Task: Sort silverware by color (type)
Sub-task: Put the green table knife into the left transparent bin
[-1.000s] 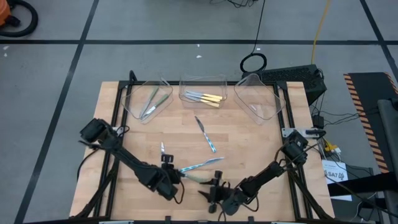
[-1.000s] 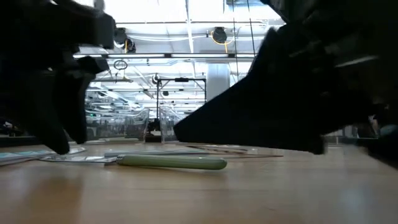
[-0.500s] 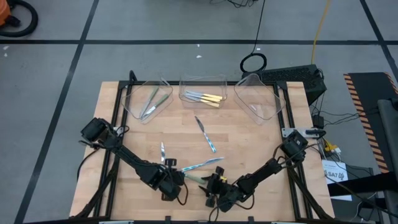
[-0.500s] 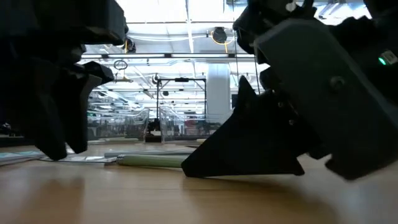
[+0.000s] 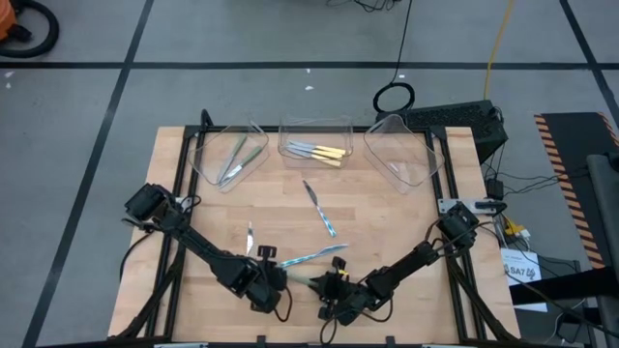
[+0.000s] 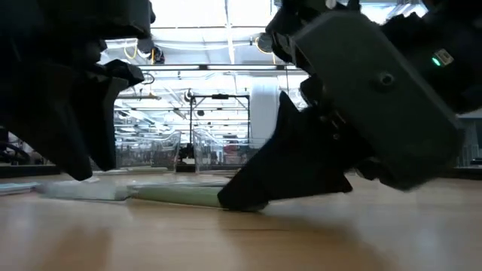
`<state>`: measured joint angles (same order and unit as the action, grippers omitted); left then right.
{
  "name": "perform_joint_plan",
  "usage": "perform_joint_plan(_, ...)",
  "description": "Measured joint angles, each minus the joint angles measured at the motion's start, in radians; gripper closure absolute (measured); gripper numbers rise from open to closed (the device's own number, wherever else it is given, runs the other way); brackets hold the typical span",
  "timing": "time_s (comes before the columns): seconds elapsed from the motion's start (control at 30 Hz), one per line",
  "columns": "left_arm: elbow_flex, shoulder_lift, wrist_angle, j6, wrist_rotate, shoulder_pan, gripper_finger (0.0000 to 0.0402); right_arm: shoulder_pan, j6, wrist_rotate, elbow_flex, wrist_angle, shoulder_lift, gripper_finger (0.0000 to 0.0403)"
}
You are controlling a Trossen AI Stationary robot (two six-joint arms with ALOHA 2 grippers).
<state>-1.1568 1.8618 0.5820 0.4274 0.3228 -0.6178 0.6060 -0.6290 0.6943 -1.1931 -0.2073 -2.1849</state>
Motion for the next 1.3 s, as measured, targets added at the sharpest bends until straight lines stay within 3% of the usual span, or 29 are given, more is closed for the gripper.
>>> perform_joint_plan(0.13, 0.000, 0.000, 0.014, 0.004, 0.020, 0.007, 0.0266, -0.003, 0.021, -0.004, 0.001, 0.006, -0.003, 0.0363)
perform_joint_plan(0.87, 0.000, 0.001, -0.205, 0.001, -0.017, 0.045, 0.0266, 0.002, 0.073, -0.012, 0.003, -0.013, -0.005, 0.0365)
perform_joint_plan(1.07, 0.000, 0.049, -0.290, -0.010, -0.079, 0.048, 0.0266, 0.004, 0.075, -0.015, 0.003, -0.018, -0.005, 0.0365)
perform_joint_plan(1.3, -0.001, 0.105, -0.305, -0.005, -0.080, 0.047, 0.0266, 0.004, 0.121, -0.015, 0.004, -0.070, -0.005, 0.0365)
